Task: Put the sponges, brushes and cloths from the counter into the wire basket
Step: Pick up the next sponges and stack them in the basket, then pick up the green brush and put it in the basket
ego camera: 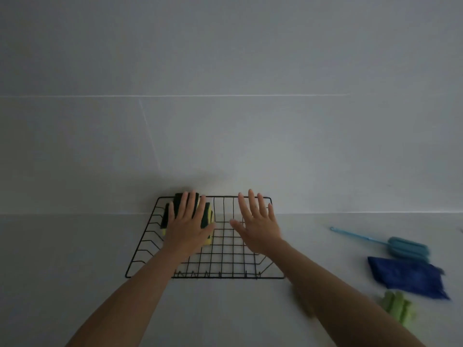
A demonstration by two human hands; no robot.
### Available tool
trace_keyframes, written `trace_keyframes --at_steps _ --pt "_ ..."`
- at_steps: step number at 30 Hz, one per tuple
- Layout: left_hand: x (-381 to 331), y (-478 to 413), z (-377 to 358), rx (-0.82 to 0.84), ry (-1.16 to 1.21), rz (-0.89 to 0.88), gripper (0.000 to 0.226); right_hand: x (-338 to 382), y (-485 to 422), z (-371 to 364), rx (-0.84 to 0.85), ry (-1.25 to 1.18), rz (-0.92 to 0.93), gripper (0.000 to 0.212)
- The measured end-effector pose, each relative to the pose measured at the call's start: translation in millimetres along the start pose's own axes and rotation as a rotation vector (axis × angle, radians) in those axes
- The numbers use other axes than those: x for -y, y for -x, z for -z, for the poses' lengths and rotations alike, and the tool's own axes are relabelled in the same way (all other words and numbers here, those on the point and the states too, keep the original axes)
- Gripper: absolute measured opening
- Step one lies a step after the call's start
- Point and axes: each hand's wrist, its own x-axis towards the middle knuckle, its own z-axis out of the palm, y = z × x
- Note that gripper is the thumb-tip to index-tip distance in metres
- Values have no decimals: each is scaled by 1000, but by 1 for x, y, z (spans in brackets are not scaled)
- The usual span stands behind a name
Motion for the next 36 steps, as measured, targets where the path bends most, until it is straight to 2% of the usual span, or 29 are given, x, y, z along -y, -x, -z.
trace_keyframes --at_steps 6,10,12,14,15,17,19,23,26,28,29,30,32,33,36 --pt "-62 25 -20 40 -1 -95 84 -60 59 -9 -19 -3 -116 99" --pt "-108 38 -34 111 48 -191 102 -95 98 -12 3 -28 -234 86" --pt "-132 42 -40 128 72 -228 95 -114 119 -12 44 -40 -284 77" --pt "-156 45 -45 148 78 -269 91 -132 138 -12 61 -42 -314 83" --pt "-168 45 -48 160 81 -292 97 -142 147 -12 65 -36 -332 86" --pt "-192 47 -53 173 87 -335 112 -162 162 -12 81 -22 -372 76" --pt "-215 48 -58 203 85 -354 106 -181 176 -11 93 -19 -398 70" --pt "-257 56 -73 281 60 -366 94 -216 201 -12 134 1 -417 72" --pt "-282 71 -89 333 30 -385 111 -238 212 -22 183 28 -374 67" --pt "-295 85 -99 414 29 -408 131 -248 218 -30 222 3 -368 69" --pt "-301 92 -102 446 40 -410 134 -251 220 -34 240 -8 -367 70" --pt "-306 97 -106 468 41 -403 127 -255 222 -37 260 -17 -363 71" --pt "-313 106 -117 483 7 -380 90 -261 225 -43 290 -41 -360 71" --pt "-315 109 -118 489 -3 -370 78 -263 226 -46 308 -51 -363 71" --pt "-318 117 -119 429 21 -401 77 -269 226 -52 339 -63 -358 71"
